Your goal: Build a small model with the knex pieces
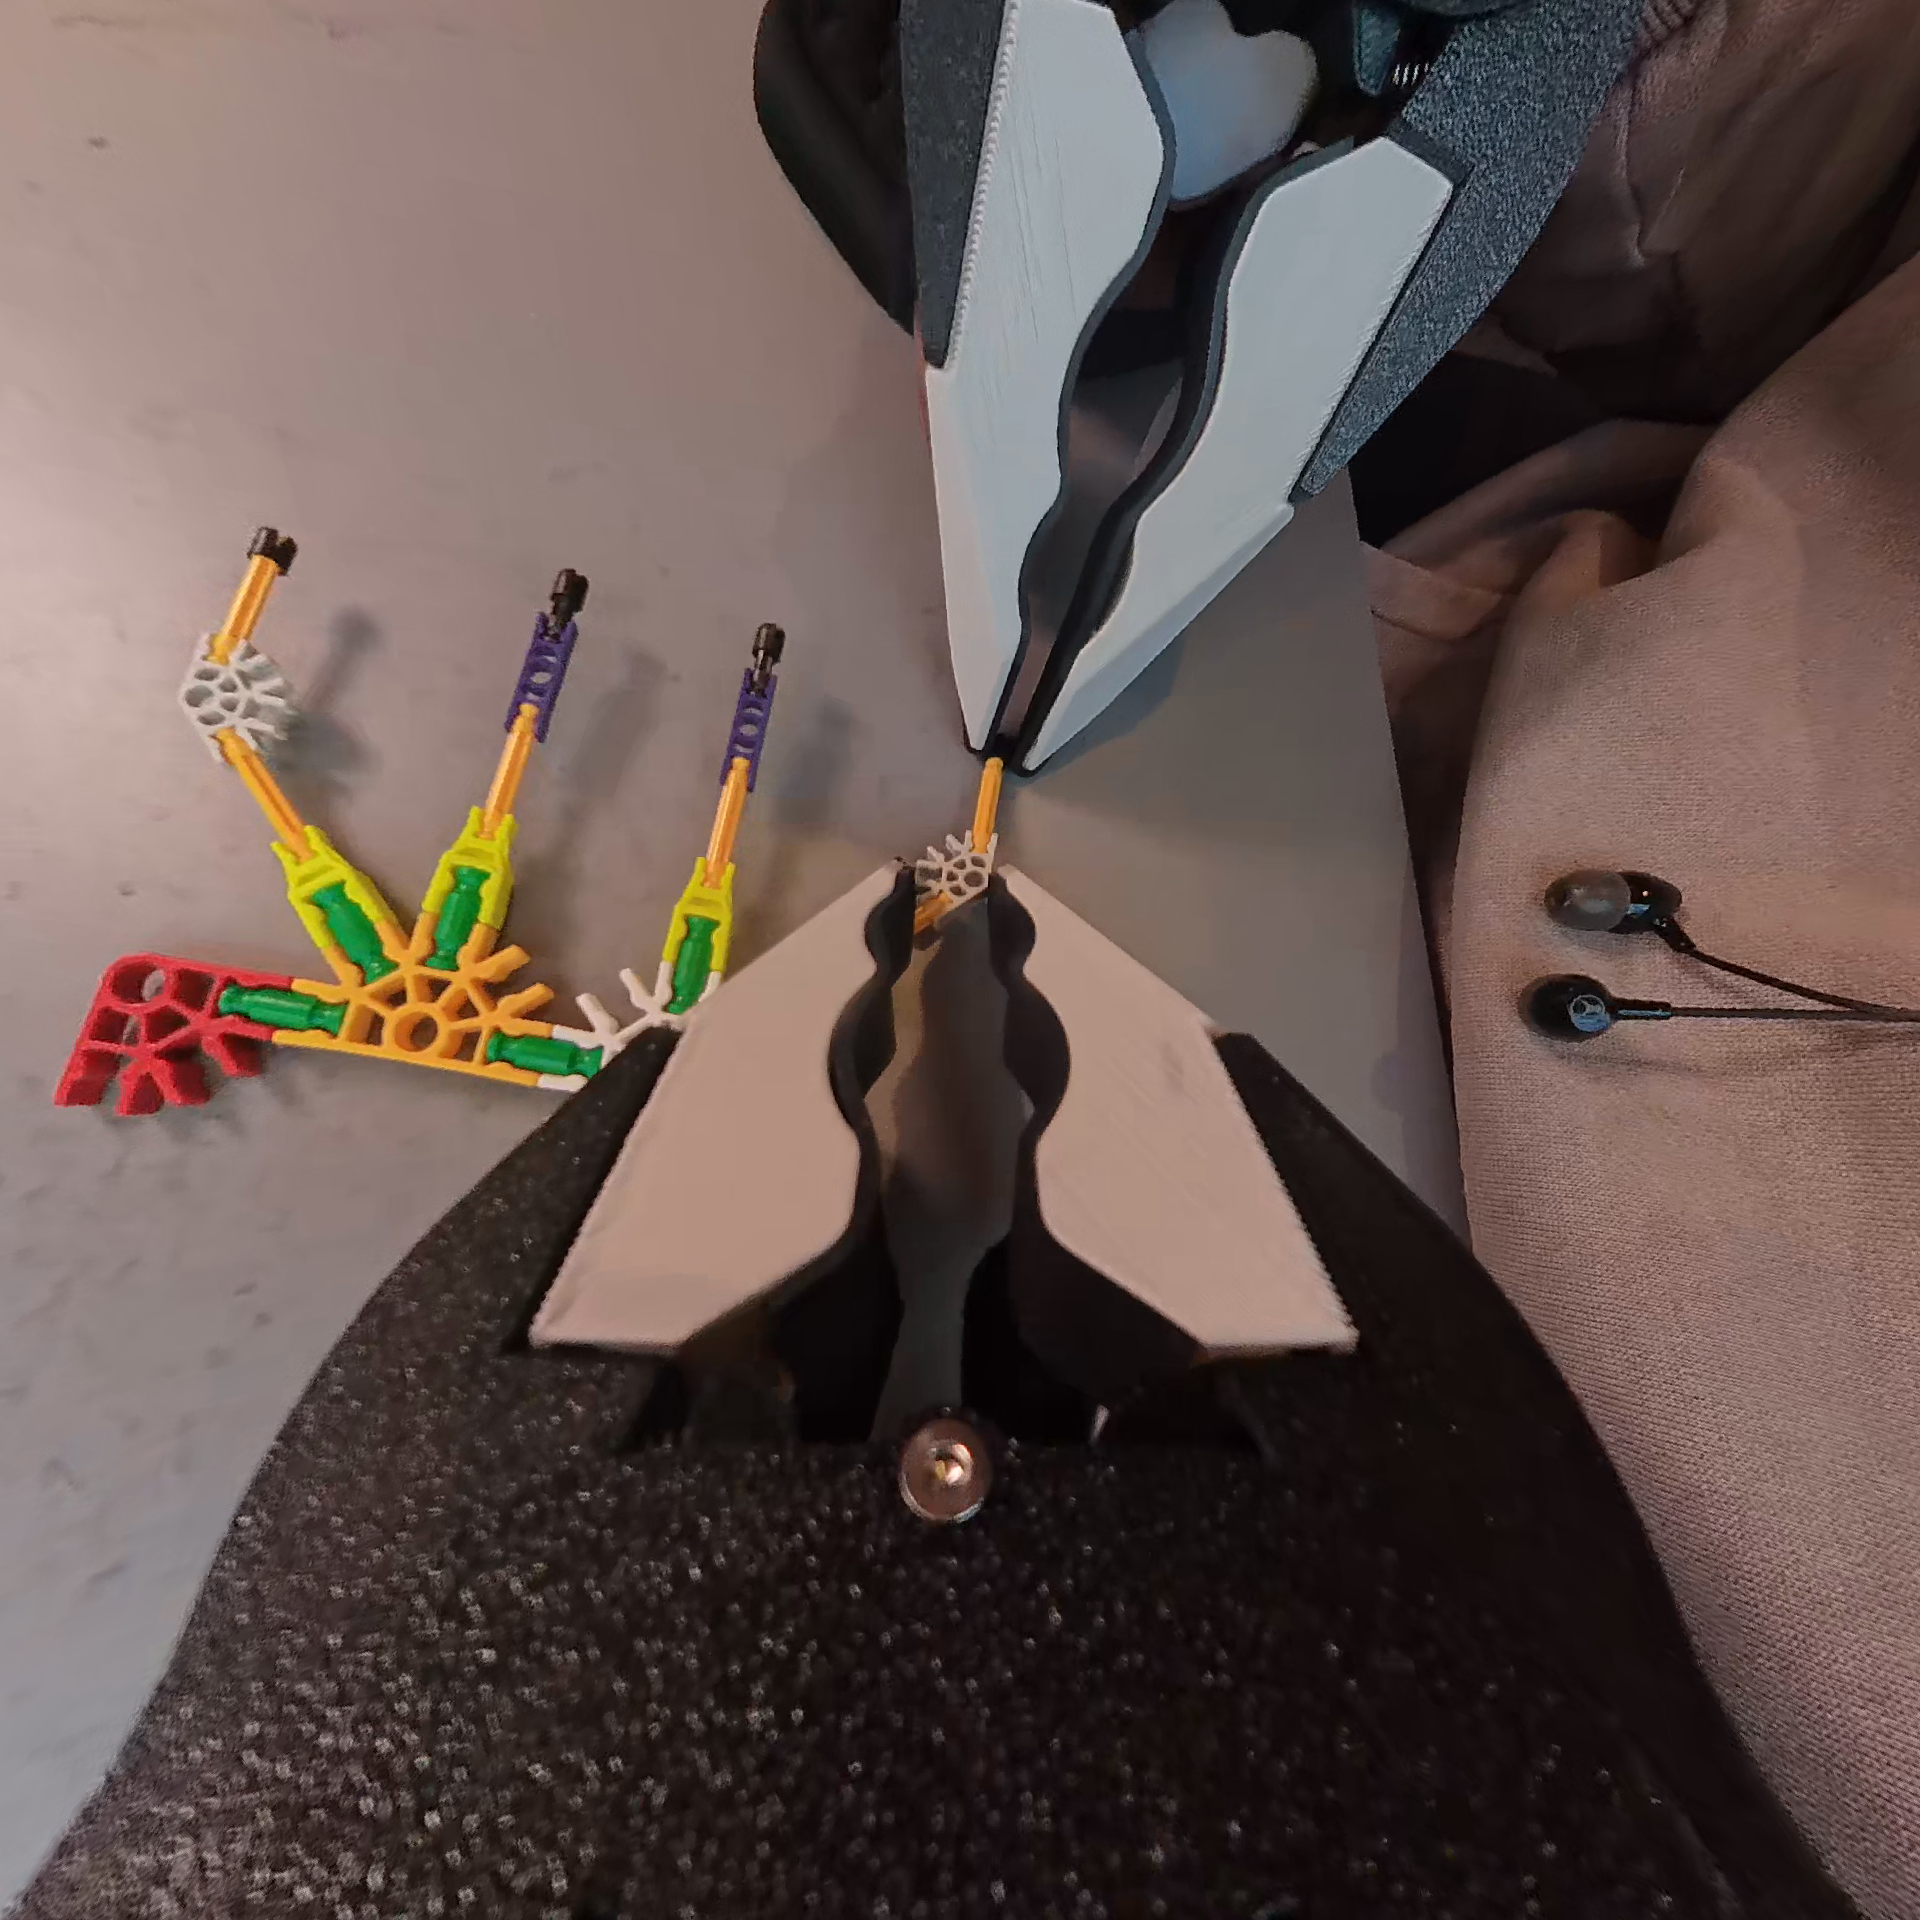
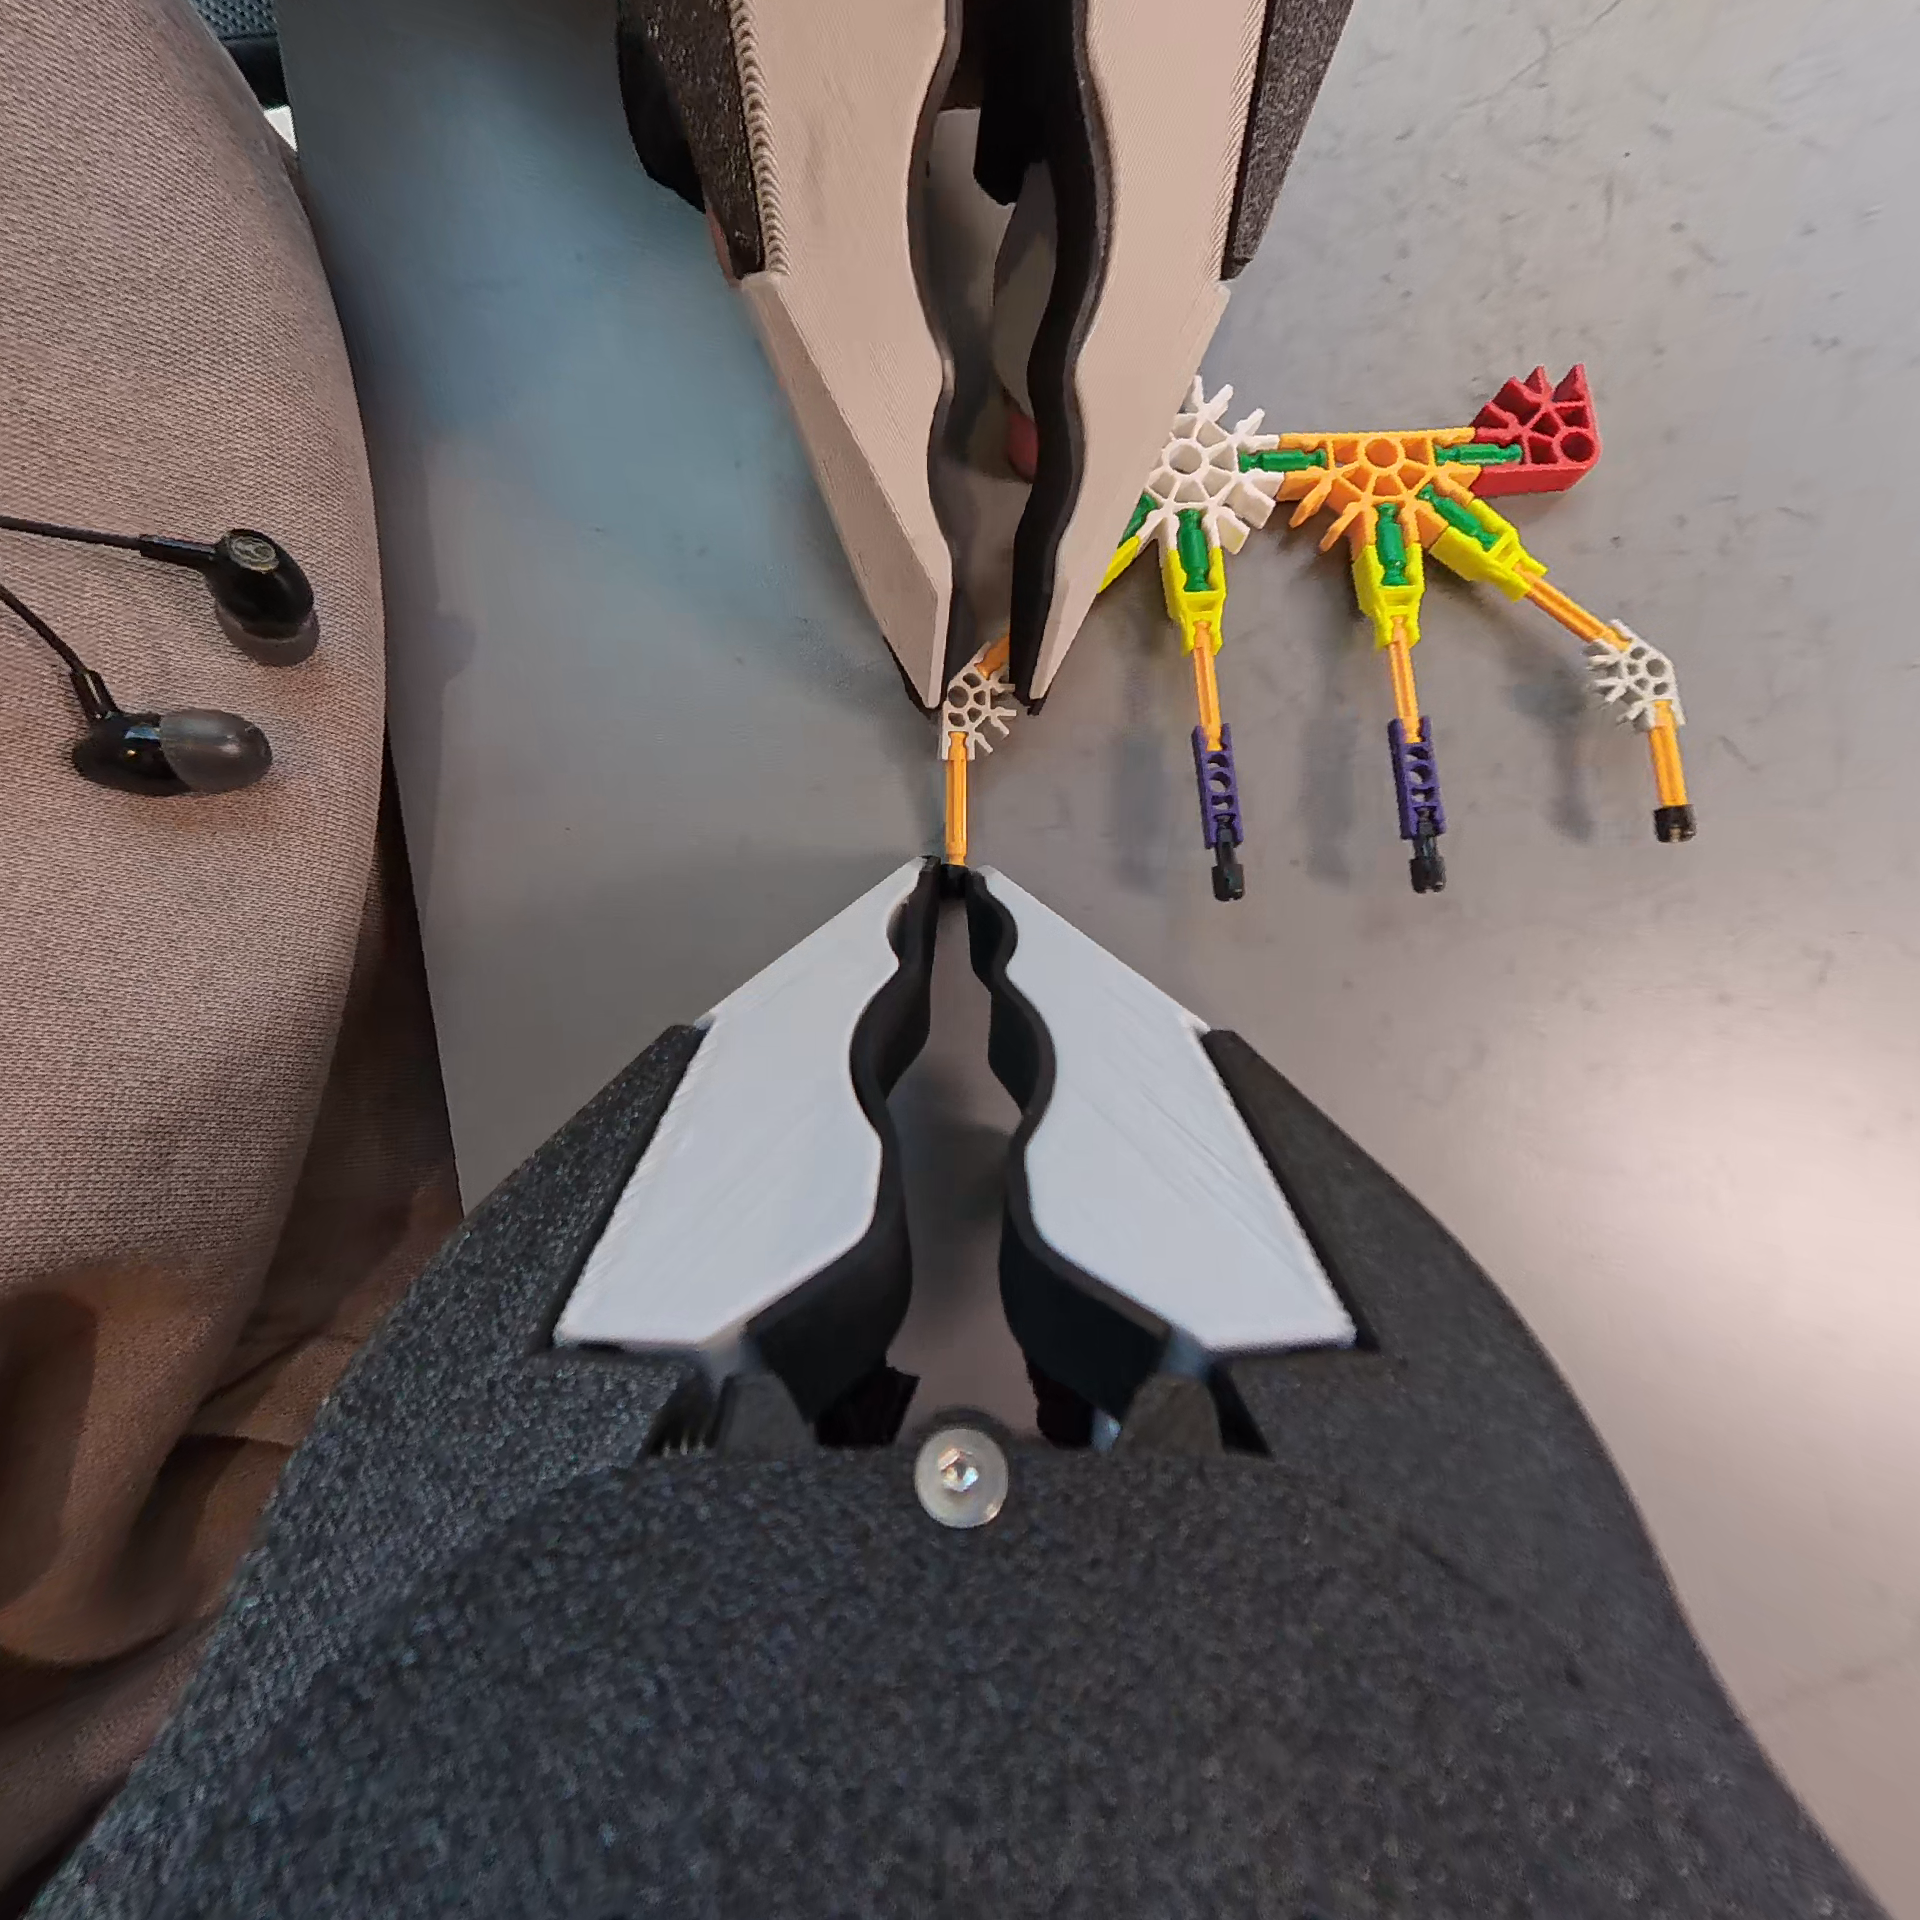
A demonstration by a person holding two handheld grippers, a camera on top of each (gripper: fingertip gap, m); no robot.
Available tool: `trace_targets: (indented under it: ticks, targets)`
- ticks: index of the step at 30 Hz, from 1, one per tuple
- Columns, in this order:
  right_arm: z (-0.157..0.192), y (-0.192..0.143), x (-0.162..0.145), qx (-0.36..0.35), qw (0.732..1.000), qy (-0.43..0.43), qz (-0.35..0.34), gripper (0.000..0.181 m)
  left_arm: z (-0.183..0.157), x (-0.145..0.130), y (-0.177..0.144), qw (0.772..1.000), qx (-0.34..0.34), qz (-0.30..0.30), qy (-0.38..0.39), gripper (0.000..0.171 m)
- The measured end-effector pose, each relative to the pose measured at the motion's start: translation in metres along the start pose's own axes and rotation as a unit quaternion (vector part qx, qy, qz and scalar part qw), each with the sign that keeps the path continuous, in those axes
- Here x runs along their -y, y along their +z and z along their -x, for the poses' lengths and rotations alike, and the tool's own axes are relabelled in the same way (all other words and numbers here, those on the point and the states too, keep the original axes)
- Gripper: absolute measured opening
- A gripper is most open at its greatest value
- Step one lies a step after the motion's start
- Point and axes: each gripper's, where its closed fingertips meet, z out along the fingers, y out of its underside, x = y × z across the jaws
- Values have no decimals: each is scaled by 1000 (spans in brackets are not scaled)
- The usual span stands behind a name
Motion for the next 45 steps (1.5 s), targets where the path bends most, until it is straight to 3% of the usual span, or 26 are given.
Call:
trace_targets:
  ticks: [8, 26, 38, 45]
  targets:
    - [0, 0, 1, -4, 1000, -8, -1, 4, 0, -6, 3, 994, 53, 34, 91, 14]
    - [0, 0, 0, -4, 1000, -20, 1, 6, 4, -6, -4, 994, 47, 37, 87, 16]
    - [-4, -6, -8, -4, 1000, -21, 22, 10, 0, 0, 7, 986, 61, 51, 148, 16]
    - [-3, -2, -5, 13, 1000, -14, 21, 4, 0, 1, 8, 989, 61, 48, 126, 12]
